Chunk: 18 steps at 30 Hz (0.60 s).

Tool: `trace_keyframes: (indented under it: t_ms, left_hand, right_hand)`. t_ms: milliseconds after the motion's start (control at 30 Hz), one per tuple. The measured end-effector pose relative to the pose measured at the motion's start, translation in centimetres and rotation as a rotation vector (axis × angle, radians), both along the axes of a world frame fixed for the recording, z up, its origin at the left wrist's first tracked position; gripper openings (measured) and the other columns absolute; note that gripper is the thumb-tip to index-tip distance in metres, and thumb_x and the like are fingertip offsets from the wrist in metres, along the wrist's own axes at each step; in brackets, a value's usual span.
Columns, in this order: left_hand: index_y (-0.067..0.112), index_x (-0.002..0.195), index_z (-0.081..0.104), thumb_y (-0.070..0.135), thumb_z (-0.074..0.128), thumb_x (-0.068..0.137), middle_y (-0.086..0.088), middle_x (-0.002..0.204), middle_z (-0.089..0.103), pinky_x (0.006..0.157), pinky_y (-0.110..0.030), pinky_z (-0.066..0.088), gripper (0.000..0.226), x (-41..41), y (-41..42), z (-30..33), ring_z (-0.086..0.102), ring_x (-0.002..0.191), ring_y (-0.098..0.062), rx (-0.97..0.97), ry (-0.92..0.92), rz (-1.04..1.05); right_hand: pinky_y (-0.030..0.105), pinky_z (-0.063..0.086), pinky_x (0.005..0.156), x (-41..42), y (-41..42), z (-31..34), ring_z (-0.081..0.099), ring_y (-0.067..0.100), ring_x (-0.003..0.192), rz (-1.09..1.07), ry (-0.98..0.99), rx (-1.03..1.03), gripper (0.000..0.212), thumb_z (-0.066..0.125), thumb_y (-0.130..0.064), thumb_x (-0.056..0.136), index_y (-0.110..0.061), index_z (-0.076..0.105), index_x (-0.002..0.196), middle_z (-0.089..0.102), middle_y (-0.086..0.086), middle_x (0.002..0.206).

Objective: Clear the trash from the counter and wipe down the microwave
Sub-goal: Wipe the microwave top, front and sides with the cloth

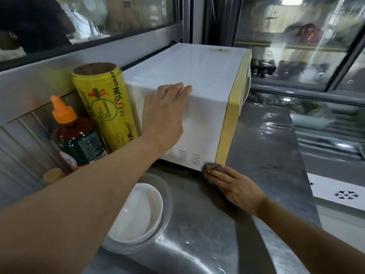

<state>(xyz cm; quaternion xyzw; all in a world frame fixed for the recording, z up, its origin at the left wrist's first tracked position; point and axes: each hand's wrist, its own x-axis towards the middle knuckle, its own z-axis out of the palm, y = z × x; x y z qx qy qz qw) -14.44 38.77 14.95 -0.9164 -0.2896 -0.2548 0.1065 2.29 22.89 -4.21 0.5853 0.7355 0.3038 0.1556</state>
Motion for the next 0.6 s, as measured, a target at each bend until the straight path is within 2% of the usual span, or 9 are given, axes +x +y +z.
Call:
trace_keyframes:
  t_ms: [67, 133, 167, 267, 333, 400, 433, 500, 600]
  left_hand:
    - [0.022, 0.146, 0.025, 0.000, 0.053, 0.079, 0.001, 0.151, 0.029, 0.102, -0.041, 0.033, 0.075, 0.0, -0.3, 0.1, 0.026, 0.137, -0.022, -0.020, 0.008, 0.011]
    - [0.021, 0.146, 0.025, 0.000, 0.052, 0.080, 0.001, 0.151, 0.028, 0.100, -0.040, 0.034, 0.075, 0.1, -0.6, 0.2, 0.025, 0.138, -0.022, -0.041, 0.015, 0.020]
    - [0.021, 0.147, 0.024, 0.000, 0.052, 0.080, 0.001, 0.151, 0.027, 0.099, -0.039, 0.035, 0.075, 0.1, -0.7, 0.3, 0.024, 0.138, -0.021, -0.054, 0.020, 0.025]
    - [0.020, 0.147, 0.022, -0.001, 0.051, 0.081, 0.001, 0.153, 0.024, 0.099, -0.039, 0.037, 0.076, 0.1, -1.2, 0.7, 0.020, 0.140, -0.021, -0.094, 0.044, 0.038]
    - [0.019, 0.149, 0.019, -0.001, 0.051, 0.081, 0.000, 0.155, 0.020, 0.102, -0.040, 0.035, 0.077, 0.1, -1.6, 1.0, 0.017, 0.142, -0.020, -0.135, 0.066, 0.043]
    - [0.017, 0.150, 0.013, -0.002, 0.049, 0.083, -0.001, 0.157, 0.013, 0.108, -0.041, 0.031, 0.079, 0.2, -1.9, 1.2, 0.010, 0.145, -0.020, -0.199, 0.094, 0.054]
    - [0.016, 0.151, 0.010, -0.001, 0.049, 0.084, -0.001, 0.159, 0.010, 0.111, -0.041, 0.027, 0.079, 0.3, -2.3, 1.4, 0.007, 0.146, -0.020, -0.225, 0.106, 0.067]
    - [0.014, 0.151, 0.007, -0.001, 0.049, 0.085, -0.003, 0.159, 0.005, 0.113, -0.041, 0.024, 0.079, 0.3, -3.1, 1.8, 0.005, 0.147, -0.021, -0.260, 0.096, 0.091]
    - [0.013, 0.150, 0.009, 0.000, 0.051, 0.085, -0.004, 0.159, 0.005, 0.111, -0.041, 0.026, 0.079, 0.2, -4.9, 2.0, 0.007, 0.146, -0.022, -0.291, 0.069, 0.115]
  right_hand:
    - [0.042, 0.006, 0.119, 0.6, -1.4, 0.6, 0.034, 0.023, 0.137, -0.008, 0.008, -0.036, 0.035, 0.073, -0.027, 0.075, -0.016, 0.072, 0.108, 0.053, -0.001, 0.137]
    - [0.043, 0.028, 0.115, 0.4, -1.9, 1.5, 0.051, 0.023, 0.126, -0.021, 0.064, -0.061, 0.041, 0.084, -0.027, 0.061, -0.015, 0.074, 0.099, 0.060, 0.001, 0.129]
    - [0.042, 0.033, 0.112, 0.1, -2.1, 1.8, 0.055, 0.022, 0.122, -0.024, 0.103, -0.054, 0.043, 0.085, -0.026, 0.059, -0.013, 0.074, 0.098, 0.063, 0.001, 0.126]
    - [0.043, 0.037, 0.108, -0.4, -3.0, 1.8, 0.056, 0.027, 0.120, -0.017, 0.139, 0.001, 0.026, 0.072, -0.024, 0.071, -0.014, 0.077, 0.094, 0.065, 0.003, 0.122]
    - [0.043, 0.045, 0.099, 0.2, -4.4, 2.3, 0.059, 0.032, 0.115, -0.067, 0.165, 0.020, 0.024, 0.057, -0.019, 0.074, -0.015, 0.078, 0.085, 0.068, 0.008, 0.114]
    - [0.042, 0.052, 0.087, 0.8, -5.9, 3.4, 0.059, 0.036, 0.111, -0.136, 0.215, 0.073, 0.022, 0.065, -0.017, 0.069, -0.013, 0.078, 0.085, 0.068, 0.012, 0.109]
    - [0.041, 0.055, 0.082, 1.2, -6.7, 4.3, 0.059, 0.036, 0.109, -0.177, 0.257, 0.091, 0.027, 0.074, -0.015, 0.062, -0.012, 0.077, 0.089, 0.068, 0.014, 0.108]
    - [0.040, 0.057, 0.071, 2.0, -7.8, 6.1, 0.064, 0.036, 0.102, -0.270, 0.352, 0.071, 0.056, 0.089, -0.009, 0.040, -0.010, 0.076, 0.094, 0.068, 0.015, 0.106]
    - [0.031, 0.056, 0.057, 2.2, -8.9, 9.6, 0.067, 0.030, 0.092, -0.309, 0.445, 0.059, 0.066, 0.092, -0.012, 0.028, -0.012, 0.074, 0.092, 0.067, 0.011, 0.100]
